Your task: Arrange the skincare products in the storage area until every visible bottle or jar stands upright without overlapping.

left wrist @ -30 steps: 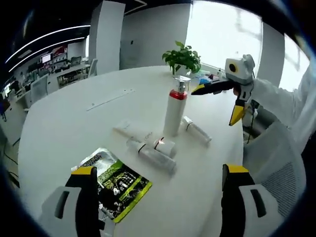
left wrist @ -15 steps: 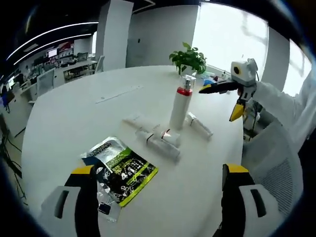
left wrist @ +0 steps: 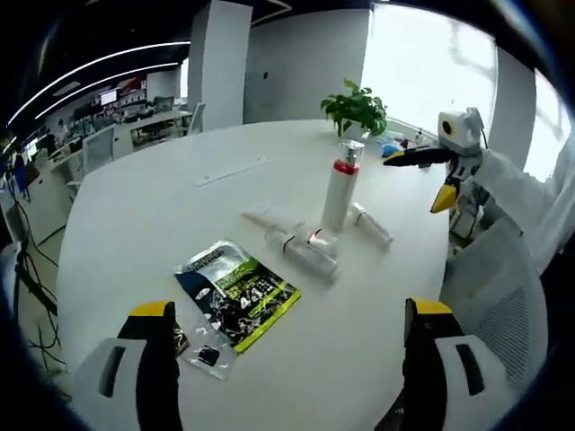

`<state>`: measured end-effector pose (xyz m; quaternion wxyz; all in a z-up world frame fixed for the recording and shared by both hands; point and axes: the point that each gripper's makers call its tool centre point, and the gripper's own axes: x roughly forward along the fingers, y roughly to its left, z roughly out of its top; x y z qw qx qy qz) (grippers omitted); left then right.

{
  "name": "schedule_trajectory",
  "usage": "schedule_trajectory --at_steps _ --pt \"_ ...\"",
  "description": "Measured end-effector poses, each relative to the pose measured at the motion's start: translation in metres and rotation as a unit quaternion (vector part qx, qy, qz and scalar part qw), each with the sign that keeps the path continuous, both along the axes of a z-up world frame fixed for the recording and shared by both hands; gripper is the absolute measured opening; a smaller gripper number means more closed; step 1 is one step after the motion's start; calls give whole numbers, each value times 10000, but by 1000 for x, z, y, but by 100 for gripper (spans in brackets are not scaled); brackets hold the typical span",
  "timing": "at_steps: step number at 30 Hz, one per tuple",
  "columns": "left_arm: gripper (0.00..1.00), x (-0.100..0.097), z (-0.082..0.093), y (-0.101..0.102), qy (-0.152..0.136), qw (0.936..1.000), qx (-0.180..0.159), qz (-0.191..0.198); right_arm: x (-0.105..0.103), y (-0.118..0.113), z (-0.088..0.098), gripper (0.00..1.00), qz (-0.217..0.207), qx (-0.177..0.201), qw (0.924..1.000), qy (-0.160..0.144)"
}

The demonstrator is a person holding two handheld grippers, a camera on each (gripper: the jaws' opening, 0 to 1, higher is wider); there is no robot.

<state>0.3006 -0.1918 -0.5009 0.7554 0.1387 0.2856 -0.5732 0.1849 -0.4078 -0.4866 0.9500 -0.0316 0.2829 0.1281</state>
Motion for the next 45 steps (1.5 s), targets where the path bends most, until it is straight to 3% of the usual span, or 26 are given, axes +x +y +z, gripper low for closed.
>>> schedule_trajectory --at_steps 12,17,29,37,42,45 --pt "99 0 15 23 -101 9993 -171 330 -10 18 8 100 -51 -100 9999 -49" --pt "99 -4 12 28 -201 9992 -42 339 -11 22 9 100 -71 -116 9999 -72" --pt "99 -11 7 31 -124 9992 -103 378 -7 30 4 99 -68 -143 9998 -83" --pt "99 -10 11 31 -158 9988 -177 418 5 41 3 76 -18 -139 9999 -39" --pt "99 -10 13 30 -150 9988 -240 411 12 60 -4 58 267 -8 9995 155" --pt "99 -11 13 31 -125 9988 -272 394 22 63 -10 53 284 -51 9994 190"
